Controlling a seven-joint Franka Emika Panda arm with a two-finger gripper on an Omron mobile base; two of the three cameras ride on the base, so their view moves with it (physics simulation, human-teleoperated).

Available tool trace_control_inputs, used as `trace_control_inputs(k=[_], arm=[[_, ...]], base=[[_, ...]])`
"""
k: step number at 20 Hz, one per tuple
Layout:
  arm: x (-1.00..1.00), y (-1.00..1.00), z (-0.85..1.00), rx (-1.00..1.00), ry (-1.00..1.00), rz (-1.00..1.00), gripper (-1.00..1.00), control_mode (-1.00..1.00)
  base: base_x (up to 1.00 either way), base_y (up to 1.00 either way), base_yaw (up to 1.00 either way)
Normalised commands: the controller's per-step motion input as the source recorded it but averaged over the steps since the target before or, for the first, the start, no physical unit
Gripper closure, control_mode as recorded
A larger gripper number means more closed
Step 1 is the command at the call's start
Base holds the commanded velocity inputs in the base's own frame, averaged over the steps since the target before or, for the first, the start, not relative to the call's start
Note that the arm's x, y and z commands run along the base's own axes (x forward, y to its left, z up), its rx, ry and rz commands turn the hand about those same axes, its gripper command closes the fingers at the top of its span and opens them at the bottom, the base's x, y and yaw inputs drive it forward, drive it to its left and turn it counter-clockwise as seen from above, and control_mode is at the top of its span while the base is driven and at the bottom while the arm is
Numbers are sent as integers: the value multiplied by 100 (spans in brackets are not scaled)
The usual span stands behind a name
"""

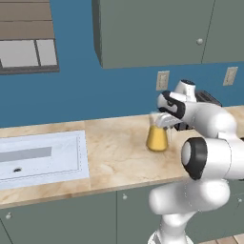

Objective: Place the pitcher and cup on the dining counter for serving.

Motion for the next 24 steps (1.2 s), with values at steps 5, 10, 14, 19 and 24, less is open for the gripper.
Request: trace_control_inputs(k=[5, 10, 14, 19, 24], arm=[[-71, 29, 52, 0, -21, 0, 100, -100], [-64, 59, 82, 0, -27, 0, 100, -100], [-64, 50, 95, 0, -19, 0, 100, -100], [-72, 37, 100, 0, -2, 0, 100, -100], [-75, 9, 96, 0, 1, 6, 100, -100]], base=[[0, 0, 0], [0, 0, 0], [0, 0, 0], [0, 0, 0], [0, 0, 0]])
